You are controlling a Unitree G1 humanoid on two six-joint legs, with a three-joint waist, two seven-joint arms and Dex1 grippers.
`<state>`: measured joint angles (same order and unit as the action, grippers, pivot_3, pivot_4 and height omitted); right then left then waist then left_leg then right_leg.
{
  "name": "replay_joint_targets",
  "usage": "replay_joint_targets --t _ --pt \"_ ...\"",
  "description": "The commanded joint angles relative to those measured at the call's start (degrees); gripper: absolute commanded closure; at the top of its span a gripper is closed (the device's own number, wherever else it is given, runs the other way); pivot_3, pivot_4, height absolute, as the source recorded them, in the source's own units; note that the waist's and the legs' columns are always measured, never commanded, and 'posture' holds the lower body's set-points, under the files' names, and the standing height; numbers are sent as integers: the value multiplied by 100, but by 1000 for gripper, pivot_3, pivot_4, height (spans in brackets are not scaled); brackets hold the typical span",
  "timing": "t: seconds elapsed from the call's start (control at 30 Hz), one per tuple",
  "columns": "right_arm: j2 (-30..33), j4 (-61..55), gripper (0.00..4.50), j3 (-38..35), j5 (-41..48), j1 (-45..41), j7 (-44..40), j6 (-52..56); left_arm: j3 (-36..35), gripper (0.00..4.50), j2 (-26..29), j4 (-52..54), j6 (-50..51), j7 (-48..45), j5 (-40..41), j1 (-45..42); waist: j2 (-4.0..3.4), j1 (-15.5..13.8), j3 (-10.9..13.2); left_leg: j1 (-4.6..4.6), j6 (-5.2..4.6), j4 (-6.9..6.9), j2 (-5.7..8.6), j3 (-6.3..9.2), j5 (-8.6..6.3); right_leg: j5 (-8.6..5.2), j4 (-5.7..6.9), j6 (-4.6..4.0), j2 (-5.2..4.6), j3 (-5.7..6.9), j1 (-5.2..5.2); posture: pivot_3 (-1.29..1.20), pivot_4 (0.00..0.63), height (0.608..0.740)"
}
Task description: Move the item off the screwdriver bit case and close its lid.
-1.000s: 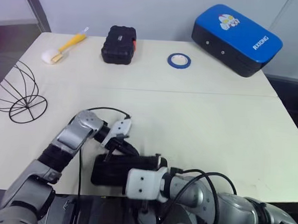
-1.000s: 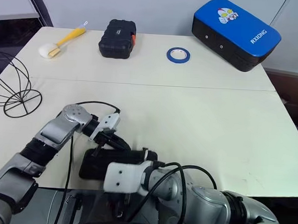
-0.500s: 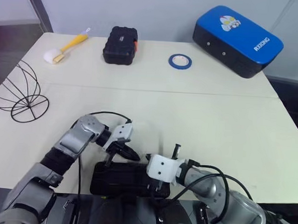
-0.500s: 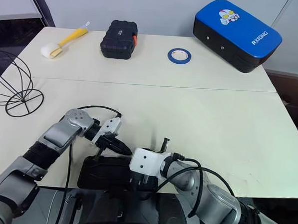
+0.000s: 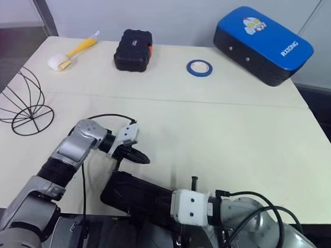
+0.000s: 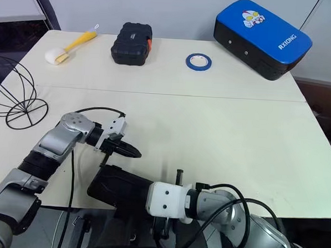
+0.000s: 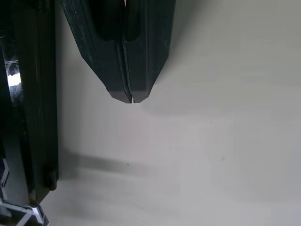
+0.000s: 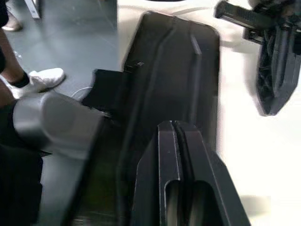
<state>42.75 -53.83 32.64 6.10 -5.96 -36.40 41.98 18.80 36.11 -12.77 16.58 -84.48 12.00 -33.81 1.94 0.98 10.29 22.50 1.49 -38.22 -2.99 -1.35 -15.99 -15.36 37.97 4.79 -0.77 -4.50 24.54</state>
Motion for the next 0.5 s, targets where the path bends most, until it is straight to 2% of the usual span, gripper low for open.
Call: replay_joint_targets --t 0.03,0.17,0.5 --pt "196 -402 4445 -129 426 166 -399 78 -166 4500 36 270 32 -4 146 89 0 -4 0 0 0 0 0 0 0 0 0 1 0 0 0 0 150 737" --pt "374 -617 4445 63 903 411 -633 151 -137 4500 22 325 -13 22 122 175 1 -6 1 1 0 1 0 0 0 -1 0 5 -1 1 0 0 150 737" --pt "247 -617 4445 725 951 -367 -593 907 -16 4500 -197 100 -21 -49 60 -136 1 -2 1 -1 0 -1 0 1 0 0 1 -1 0 0 -1 0 150 737"
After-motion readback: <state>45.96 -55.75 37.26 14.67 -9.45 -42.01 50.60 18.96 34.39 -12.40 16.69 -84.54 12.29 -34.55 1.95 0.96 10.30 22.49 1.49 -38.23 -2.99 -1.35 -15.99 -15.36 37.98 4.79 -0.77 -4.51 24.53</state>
